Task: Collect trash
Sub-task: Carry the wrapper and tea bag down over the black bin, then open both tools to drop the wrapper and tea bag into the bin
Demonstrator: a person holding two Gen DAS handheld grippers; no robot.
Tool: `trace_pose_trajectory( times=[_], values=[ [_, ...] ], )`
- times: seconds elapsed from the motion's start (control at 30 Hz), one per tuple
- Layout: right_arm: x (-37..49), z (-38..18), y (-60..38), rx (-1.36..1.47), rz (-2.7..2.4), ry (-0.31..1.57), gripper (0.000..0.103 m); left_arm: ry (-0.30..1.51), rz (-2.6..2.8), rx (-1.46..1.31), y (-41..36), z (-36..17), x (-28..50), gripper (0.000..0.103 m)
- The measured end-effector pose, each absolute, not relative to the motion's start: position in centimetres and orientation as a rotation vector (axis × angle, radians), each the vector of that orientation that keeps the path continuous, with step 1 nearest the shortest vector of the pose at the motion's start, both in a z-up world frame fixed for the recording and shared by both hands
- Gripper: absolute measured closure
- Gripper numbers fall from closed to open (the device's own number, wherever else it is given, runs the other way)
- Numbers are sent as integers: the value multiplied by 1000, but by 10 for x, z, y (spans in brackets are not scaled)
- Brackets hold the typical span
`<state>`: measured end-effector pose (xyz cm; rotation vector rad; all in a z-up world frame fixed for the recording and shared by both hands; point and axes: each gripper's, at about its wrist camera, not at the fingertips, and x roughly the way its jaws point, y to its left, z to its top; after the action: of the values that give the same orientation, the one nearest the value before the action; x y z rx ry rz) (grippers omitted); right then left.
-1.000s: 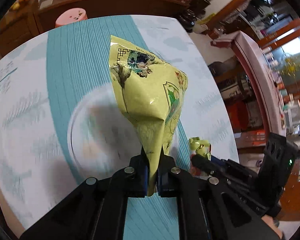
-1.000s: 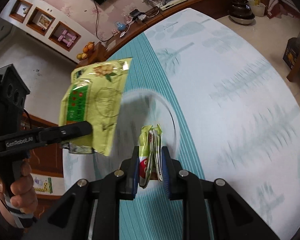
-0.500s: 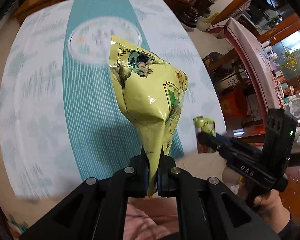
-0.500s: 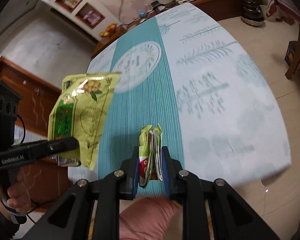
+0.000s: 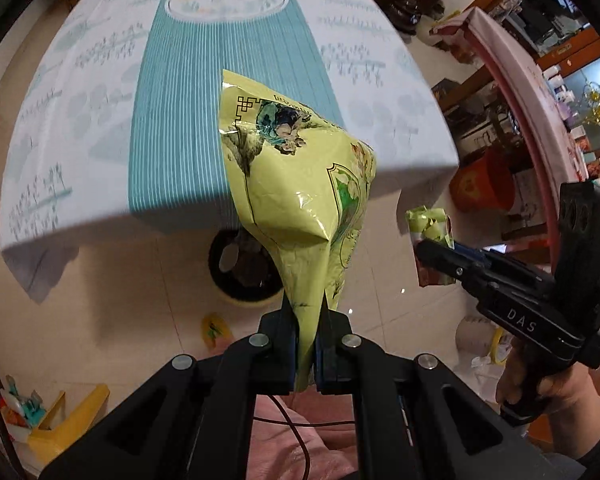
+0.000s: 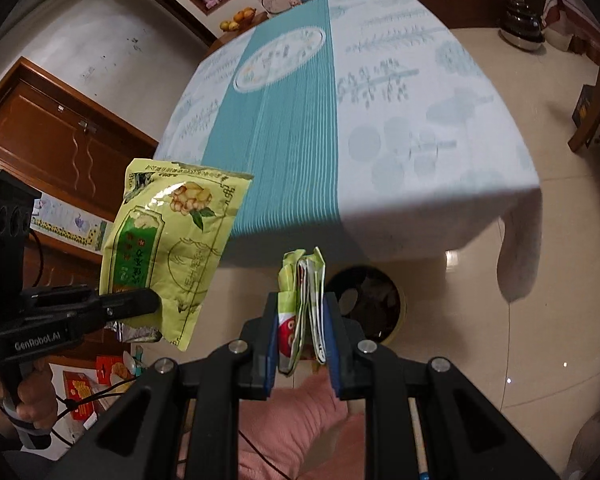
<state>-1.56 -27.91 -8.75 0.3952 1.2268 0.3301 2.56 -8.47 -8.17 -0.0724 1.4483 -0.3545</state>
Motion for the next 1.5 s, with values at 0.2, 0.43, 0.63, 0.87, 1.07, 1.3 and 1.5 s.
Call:
trace_pose_trajectory(
  times=[0.2, 0.43, 0.63, 0.87, 1.07, 1.3, 1.5],
  values=[
    [-32, -123, -267, 403, 294, 1268, 83, 1533, -347, -52, -86, -132, 5, 99],
    [-36, -190, -251, 366, 221, 1321, 83, 1617, -329, -76, -77, -212, -4, 99],
    [-27, -258, -240, 372, 154, 1351, 83, 1685, -305, -71, -70, -290, -2, 99],
    [-20, -318, -225, 377, 139, 1356, 83, 1739, -268, -100, -64, -371, 15, 99],
    [-11, -379, -214, 374, 142, 1389, 82, 1767, -258, -123, -62, -432, 31, 98],
    [4, -439, -204, 349, 131, 1432, 77, 1796, -239, -97, -72, -477, 46, 89],
    [15, -471, -203, 340, 104, 1469, 58, 1769, -216, -42, -69, -483, 45, 49]
  ],
)
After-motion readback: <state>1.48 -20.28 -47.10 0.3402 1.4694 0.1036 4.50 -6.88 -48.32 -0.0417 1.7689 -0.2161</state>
